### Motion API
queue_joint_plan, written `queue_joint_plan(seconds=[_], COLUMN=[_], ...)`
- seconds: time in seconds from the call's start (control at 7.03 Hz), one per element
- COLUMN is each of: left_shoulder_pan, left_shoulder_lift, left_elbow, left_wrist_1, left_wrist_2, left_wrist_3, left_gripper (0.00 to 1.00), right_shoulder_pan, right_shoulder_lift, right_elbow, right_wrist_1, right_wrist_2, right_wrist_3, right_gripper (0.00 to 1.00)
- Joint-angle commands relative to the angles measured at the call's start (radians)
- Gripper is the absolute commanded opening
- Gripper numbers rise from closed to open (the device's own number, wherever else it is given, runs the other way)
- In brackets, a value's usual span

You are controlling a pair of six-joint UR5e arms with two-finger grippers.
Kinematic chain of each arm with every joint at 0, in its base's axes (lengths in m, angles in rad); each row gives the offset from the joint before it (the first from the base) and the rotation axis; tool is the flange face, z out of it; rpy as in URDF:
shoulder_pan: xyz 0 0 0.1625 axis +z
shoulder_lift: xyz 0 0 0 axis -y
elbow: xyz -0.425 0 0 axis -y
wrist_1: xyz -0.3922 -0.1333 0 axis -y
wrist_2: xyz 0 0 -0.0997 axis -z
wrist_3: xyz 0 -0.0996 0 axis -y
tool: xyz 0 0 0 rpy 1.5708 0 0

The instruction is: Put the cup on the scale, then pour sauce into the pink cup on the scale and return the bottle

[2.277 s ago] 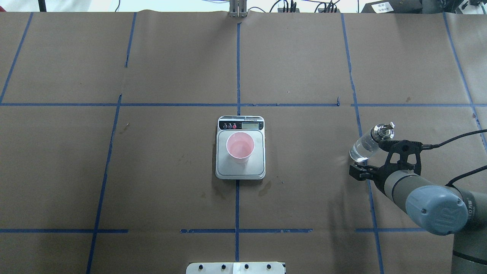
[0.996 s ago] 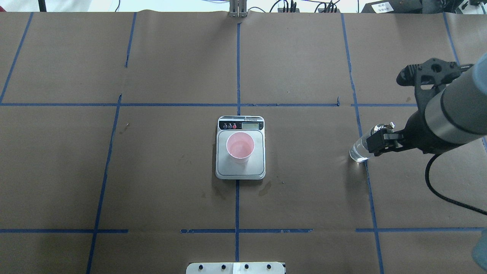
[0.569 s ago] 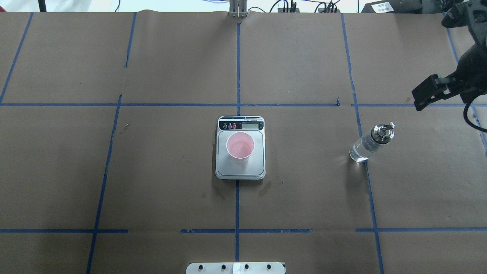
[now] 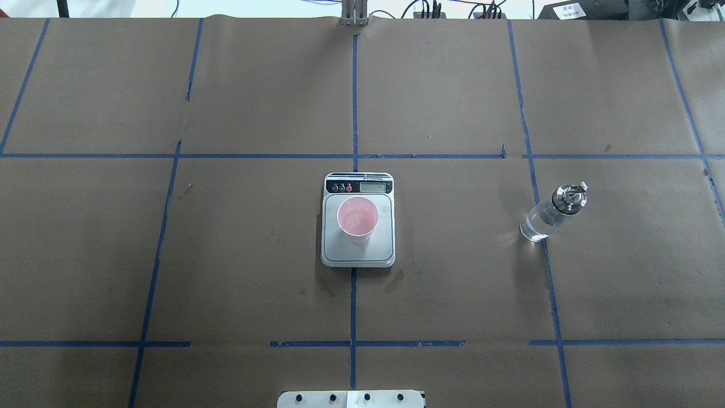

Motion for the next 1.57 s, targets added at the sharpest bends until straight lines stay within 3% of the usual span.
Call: queue_joint_plan(seconds=[0.0,0.14,0.57,1.0,1.42], left_shoulder_pan=[-0.001,-0.002,-0.002,-0.002,-0.002], left_shoulder_lift=[0.003,0.02,0.087,0.088,0.086], left_elbow=[0.006,0.026,0.036,0.048,0.04], left_wrist_1=[0.0,0.0,0.002,0.017,0.035], left_wrist_2=[0.0,-0.003,-0.011,-0.015,-0.045], left_wrist_3=[0.001,0.001,0.001,0.001,0.001], left_gripper=[1.0,1.0,1.0,1.0,1.0], right_shoulder_pan=[0.057,0.05,0.05,0.052,0.05], right_shoulder_lift=[-0.137,-0.189,-0.201,-0.211,-0.225], right_elbow=[-0.1,-0.115,-0.16,-0.198,-0.203], right_wrist_1=[0.245,0.255,0.261,0.37,0.393], right_wrist_2=[-0.033,-0.068,-0.056,-0.036,-0.006], right_wrist_3=[-0.074,-0.072,-0.069,-0.062,-0.025], right_gripper=[1.0,1.0,1.0,1.0,1.0])
